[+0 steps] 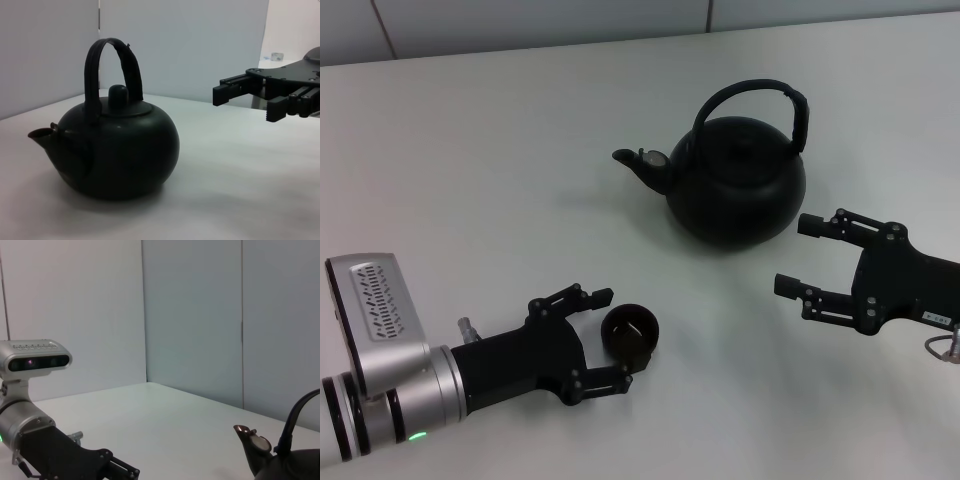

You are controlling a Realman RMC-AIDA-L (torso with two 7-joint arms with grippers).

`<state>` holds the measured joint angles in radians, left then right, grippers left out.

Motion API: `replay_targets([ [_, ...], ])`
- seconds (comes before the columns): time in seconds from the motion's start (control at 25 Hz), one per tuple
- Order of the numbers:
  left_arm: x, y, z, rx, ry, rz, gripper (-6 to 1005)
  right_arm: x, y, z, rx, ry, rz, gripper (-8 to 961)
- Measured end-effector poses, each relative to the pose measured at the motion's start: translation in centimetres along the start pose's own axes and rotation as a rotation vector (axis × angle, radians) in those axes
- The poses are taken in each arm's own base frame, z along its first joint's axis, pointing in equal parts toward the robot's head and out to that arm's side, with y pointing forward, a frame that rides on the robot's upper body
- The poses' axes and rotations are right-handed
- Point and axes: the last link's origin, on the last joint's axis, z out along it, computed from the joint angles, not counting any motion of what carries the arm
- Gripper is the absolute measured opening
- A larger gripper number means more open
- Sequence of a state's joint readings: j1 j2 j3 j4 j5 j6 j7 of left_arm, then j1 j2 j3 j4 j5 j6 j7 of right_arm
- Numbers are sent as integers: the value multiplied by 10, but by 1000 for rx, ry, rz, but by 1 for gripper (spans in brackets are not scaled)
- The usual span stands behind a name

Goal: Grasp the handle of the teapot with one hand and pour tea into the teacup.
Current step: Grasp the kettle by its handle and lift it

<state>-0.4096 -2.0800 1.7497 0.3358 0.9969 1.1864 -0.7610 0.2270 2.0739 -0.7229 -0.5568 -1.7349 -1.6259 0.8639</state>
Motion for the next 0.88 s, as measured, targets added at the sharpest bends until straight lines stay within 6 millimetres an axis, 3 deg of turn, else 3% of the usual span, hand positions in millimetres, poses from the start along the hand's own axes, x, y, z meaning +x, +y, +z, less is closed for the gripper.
replay_targets([
  [0.88,24,16,-21,-40,182,51,868,-4,-3,5,-6,-10,-10,769],
])
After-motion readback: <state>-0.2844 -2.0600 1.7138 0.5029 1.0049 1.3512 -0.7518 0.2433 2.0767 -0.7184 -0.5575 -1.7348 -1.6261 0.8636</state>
